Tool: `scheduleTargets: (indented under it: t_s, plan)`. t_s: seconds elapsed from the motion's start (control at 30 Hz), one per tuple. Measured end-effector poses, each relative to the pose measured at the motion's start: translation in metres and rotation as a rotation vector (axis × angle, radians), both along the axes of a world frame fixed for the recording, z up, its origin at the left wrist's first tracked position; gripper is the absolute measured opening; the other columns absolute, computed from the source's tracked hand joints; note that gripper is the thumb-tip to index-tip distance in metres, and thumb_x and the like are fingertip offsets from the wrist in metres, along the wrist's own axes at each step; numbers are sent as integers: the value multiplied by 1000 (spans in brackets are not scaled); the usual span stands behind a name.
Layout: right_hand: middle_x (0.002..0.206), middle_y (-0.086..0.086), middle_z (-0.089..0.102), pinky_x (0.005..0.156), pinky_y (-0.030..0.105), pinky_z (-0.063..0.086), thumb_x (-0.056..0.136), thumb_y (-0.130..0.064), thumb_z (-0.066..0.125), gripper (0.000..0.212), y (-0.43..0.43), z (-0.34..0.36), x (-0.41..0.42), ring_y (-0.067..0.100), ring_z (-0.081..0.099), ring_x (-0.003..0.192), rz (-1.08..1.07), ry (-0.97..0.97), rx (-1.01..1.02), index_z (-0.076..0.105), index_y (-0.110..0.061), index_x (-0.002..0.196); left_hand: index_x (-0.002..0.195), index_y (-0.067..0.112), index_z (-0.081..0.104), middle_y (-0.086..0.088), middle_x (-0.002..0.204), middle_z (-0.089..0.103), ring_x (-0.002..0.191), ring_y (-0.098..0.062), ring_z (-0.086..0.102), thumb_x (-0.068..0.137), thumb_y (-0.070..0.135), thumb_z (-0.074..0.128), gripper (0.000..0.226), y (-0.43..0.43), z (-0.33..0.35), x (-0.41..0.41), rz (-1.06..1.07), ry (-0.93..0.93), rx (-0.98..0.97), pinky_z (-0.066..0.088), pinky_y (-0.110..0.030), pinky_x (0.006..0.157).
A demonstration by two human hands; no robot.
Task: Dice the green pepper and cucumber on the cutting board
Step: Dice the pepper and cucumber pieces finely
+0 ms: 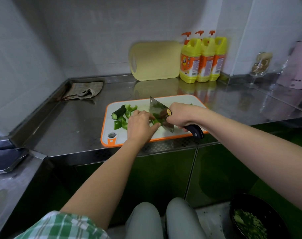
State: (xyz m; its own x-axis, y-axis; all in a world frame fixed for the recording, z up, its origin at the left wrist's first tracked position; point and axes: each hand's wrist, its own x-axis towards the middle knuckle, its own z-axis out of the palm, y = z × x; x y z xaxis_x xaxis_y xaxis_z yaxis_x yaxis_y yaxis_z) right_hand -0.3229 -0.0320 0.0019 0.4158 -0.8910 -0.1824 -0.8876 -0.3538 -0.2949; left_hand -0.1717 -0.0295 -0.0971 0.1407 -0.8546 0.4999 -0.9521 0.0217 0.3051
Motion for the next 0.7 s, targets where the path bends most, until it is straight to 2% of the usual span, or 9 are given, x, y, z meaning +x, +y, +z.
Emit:
scheduleTargets:
  t_s: [0.07,0.17,0.27,0.4,0.53,0.7]
  plan:
    - [67,15,56,47,25,41,89,-6,48,9,-2,-8,8,25,52,53,-3,24,-46,52,-3,82,99,23,72,1,102,69,103,-21,51,82,50,68,32,-1,-1,1,-6,3,-4,44,-37,83]
    - [77,11,60,59,27,45,88,-11,56,6,-11,-21,19,25,57,65,-29,33,-122,56,-6,86,99,24,73,1,101,69,101,-21,51,83,52,66,33,-2,-4,3,-20,13,-3,45,-38,82]
    - [74,10,56,61,30,46,89,-13,51,10,-19,-26,21,28,56,65,-49,-34,-123,53,-7,82,100,24,73,2,100,69,101,-21,50,83,51,66,32,-3,-5,5,-27,41,-5,46,-39,82]
    - [74,10,54,59,34,51,93,-16,47,12,-28,-30,22,29,57,59,-96,-135,-139,53,-6,89,101,23,73,0,102,68,104,-22,49,84,45,66,29,-1,-4,4,-41,78,-2,44,-36,83]
    - [72,13,56,50,33,51,93,-14,46,18,-31,-36,16,29,59,51,-133,-237,-119,46,-9,75,103,23,70,1,105,66,108,-22,49,84,45,66,29,0,-1,4,-37,92,25,42,-35,86]
    - [71,14,55,57,40,56,94,-14,44,15,-29,-31,9,32,60,52,-142,-348,-122,47,-6,81,107,22,64,1,108,65,106,-23,50,84,46,67,33,1,-2,3,-33,100,54,40,-36,86]
